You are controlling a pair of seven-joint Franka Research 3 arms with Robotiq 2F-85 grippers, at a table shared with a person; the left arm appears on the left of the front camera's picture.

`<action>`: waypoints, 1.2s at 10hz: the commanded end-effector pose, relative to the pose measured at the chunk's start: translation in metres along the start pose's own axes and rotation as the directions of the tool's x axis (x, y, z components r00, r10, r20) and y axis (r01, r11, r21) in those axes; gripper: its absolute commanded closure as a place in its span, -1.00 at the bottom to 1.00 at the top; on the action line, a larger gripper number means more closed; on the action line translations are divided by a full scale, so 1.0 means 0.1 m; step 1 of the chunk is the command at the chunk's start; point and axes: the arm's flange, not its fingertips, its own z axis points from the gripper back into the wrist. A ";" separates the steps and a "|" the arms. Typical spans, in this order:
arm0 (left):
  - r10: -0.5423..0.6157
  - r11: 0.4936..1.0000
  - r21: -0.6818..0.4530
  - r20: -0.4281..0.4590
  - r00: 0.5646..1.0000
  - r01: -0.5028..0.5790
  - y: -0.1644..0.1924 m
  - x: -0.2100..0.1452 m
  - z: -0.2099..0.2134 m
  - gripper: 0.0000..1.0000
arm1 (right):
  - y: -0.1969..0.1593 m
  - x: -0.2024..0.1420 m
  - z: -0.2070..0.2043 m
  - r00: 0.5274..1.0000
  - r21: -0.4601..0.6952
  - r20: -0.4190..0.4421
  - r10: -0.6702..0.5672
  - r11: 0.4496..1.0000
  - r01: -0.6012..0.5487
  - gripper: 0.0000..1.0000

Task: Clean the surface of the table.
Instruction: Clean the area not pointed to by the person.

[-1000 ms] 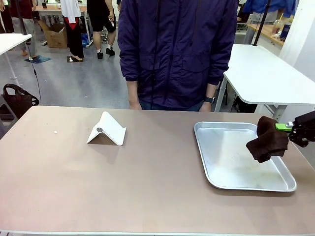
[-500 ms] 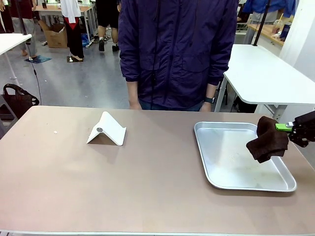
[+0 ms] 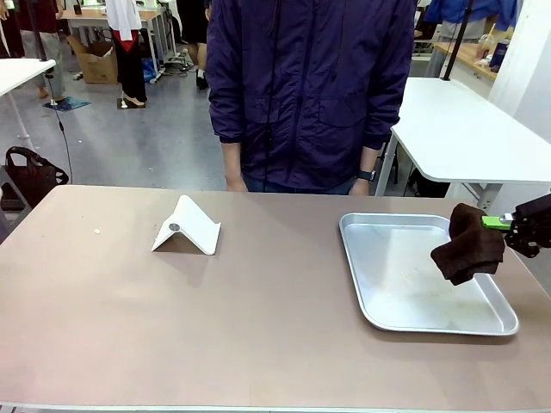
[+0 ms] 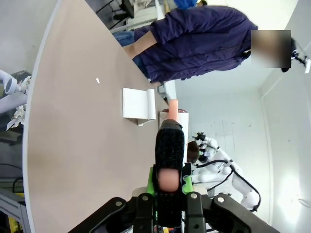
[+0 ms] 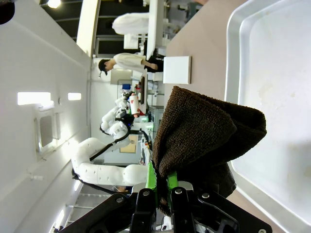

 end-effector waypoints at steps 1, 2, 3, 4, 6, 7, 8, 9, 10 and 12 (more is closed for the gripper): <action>0.005 0.996 0.093 -0.086 0.996 0.003 -0.12 0.32 -0.39 0.56 | 0.04 0.02 0.00 1.000 0.010 0.011 0.017 1.000 -0.017 0.81; 0.010 0.989 0.148 -0.062 0.998 -0.001 -0.10 0.56 -0.62 0.56 | 0.04 0.02 0.00 1.000 0.010 0.011 0.017 1.000 -0.017 0.81; 0.019 0.981 0.196 -0.097 0.995 0.001 -0.05 0.75 -0.82 0.56 | 0.04 0.02 0.00 1.000 0.010 0.011 0.017 1.000 -0.017 0.81; 0.022 0.963 0.269 -0.088 0.996 0.002 0.00 0.90 -1.00 0.56 | 0.04 0.02 0.00 1.000 0.010 0.011 0.017 1.000 -0.017 0.81; -0.006 0.934 0.355 -0.056 0.998 0.025 0.10 1.10 -1.28 0.56 | 0.04 0.02 0.00 1.000 0.010 0.011 0.017 1.000 -0.017 0.81; -0.019 0.912 0.409 -0.035 0.999 0.032 0.15 1.15 -1.38 0.56 | 0.04 0.02 0.00 1.000 0.010 0.011 0.017 1.000 -0.017 0.81; -0.021 0.896 0.444 -0.033 0.999 0.034 0.19 1.19 -1.45 0.56 | 0.04 0.02 0.00 1.000 0.010 0.011 0.017 1.000 -0.017 0.81; -0.004 0.885 0.465 -0.023 1.000 0.014 0.25 1.23 -1.49 0.56 | 0.04 0.02 0.00 1.000 0.010 0.011 0.017 1.000 -0.017 0.81; 0.014 0.868 0.496 -0.014 1.000 -0.005 0.30 1.24 -1.53 0.56 | 0.04 0.02 0.00 1.000 0.010 0.011 0.017 1.000 -0.017 0.81; 0.050 0.854 0.520 -0.053 0.997 -0.016 0.37 1.22 -1.65 0.56 | 0.04 0.02 0.00 1.000 0.010 0.011 0.017 1.000 -0.017 0.81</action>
